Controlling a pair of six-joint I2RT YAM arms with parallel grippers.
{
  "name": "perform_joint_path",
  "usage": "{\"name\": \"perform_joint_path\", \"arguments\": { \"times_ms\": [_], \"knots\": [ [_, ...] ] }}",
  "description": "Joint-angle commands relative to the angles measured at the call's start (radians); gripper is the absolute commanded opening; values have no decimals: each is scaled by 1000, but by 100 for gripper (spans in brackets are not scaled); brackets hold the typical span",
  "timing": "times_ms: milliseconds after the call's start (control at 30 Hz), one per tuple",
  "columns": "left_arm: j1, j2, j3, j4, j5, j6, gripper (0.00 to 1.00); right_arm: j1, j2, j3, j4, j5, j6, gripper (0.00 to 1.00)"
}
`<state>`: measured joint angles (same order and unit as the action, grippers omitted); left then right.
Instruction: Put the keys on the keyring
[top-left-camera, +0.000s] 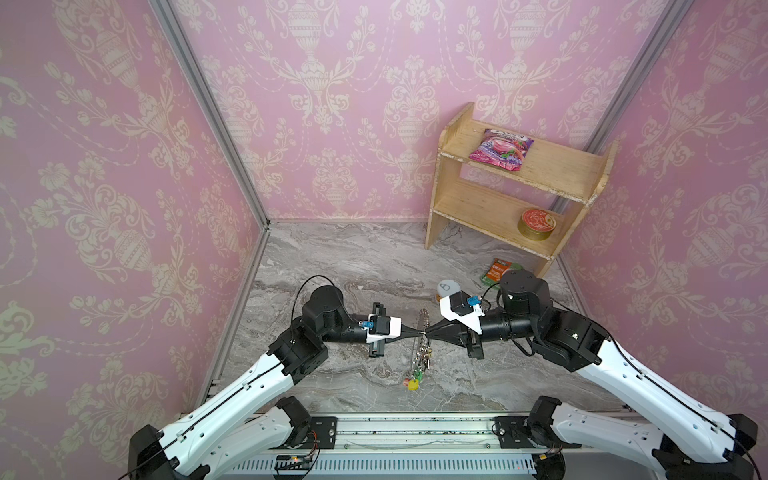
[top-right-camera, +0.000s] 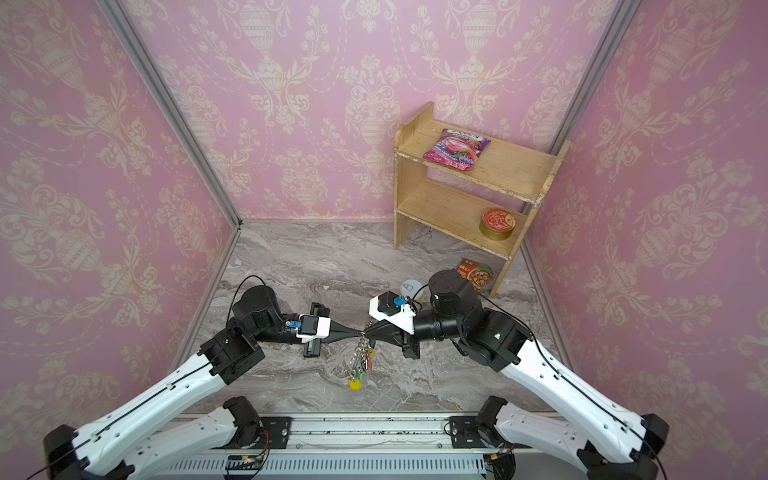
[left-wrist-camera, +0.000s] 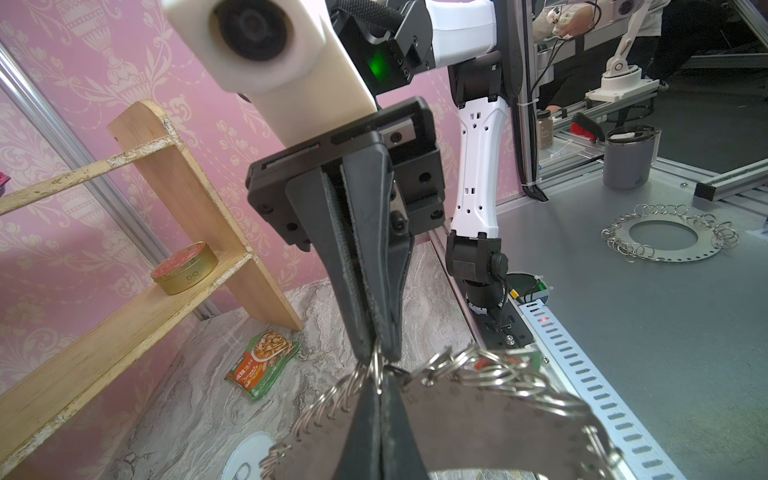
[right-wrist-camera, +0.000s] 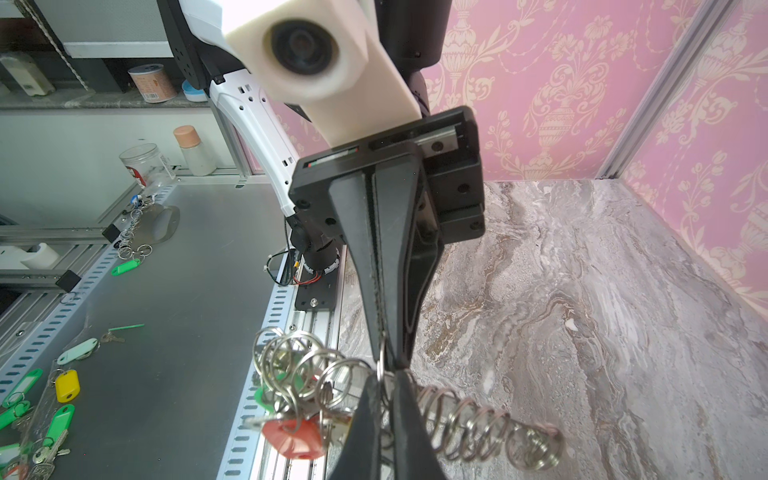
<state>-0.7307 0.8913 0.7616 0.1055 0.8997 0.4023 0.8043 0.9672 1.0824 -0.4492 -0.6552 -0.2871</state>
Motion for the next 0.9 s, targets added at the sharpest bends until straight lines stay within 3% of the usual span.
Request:
{"name": "perform_joint_path", "arguments": {
  "times_ms": [0,233,333,867],
  "knots": [
    [-6,-13,3,67,-4,-6,0,4,25,-6,-12,-16,15,0],
    [-5,-9,-3,67,-16,-26,0,14,36,20,-41,21,9,0],
    [-7,-4,-2,64,-20,-30,7,20,44,35,-53,35,6,0],
    [-11,1,17,-4,-57,-18,21,29,50,74,-103,64,-14,0]
  ]
}}
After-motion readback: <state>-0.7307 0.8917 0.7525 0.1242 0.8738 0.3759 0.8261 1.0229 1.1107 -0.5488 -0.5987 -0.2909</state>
